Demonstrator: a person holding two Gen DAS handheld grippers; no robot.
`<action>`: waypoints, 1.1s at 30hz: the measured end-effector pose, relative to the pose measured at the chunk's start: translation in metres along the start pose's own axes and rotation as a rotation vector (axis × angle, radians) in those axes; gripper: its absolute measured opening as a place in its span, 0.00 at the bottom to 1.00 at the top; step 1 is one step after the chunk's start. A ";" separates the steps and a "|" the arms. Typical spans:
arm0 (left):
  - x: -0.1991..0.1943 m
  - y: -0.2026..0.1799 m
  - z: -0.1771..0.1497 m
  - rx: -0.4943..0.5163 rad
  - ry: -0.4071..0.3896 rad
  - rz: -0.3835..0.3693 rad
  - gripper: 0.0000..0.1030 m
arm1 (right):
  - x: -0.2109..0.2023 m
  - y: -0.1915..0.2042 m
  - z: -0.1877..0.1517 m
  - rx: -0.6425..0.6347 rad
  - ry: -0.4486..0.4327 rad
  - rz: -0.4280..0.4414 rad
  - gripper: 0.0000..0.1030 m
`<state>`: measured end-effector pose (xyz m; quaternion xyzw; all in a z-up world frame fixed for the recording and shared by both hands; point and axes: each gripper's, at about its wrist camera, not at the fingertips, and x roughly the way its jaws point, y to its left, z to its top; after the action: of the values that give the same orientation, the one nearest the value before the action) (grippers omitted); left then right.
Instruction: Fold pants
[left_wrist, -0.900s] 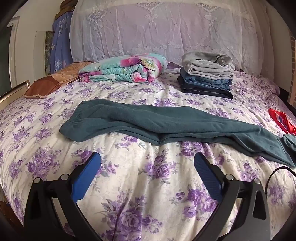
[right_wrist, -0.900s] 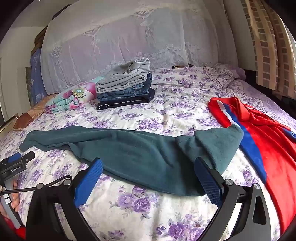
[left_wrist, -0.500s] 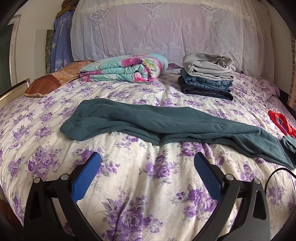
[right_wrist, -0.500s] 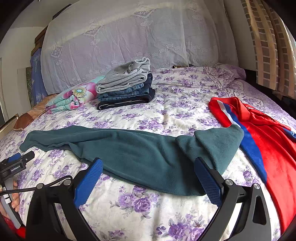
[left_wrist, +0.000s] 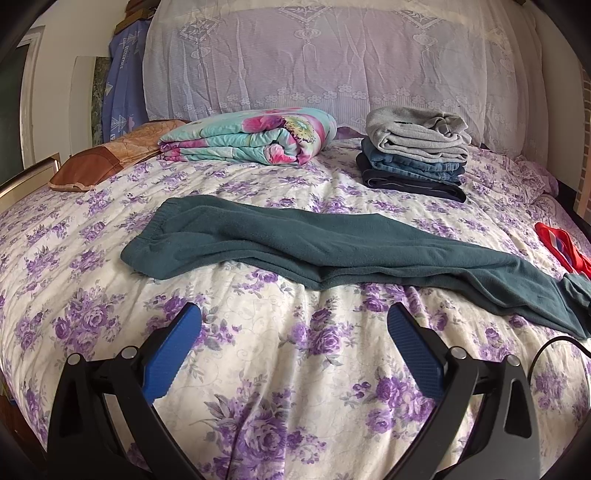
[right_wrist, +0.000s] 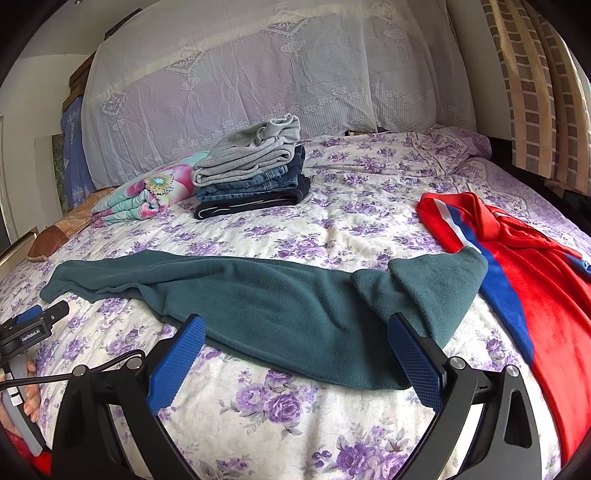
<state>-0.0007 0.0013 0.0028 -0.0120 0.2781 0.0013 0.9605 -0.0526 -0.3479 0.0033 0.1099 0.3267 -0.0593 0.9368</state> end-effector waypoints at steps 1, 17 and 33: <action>0.000 0.000 0.000 0.000 0.000 0.000 0.95 | 0.000 0.000 0.000 0.000 0.000 0.000 0.97; 0.000 0.000 0.000 -0.001 0.001 0.000 0.95 | 0.000 -0.001 0.000 0.001 0.000 0.001 0.97; 0.000 0.002 0.001 -0.017 0.011 -0.032 0.95 | 0.001 -0.001 0.000 0.003 0.002 0.002 0.97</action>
<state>0.0001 0.0038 0.0033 -0.0247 0.2832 -0.0119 0.9587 -0.0520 -0.3491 0.0023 0.1116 0.3277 -0.0585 0.9364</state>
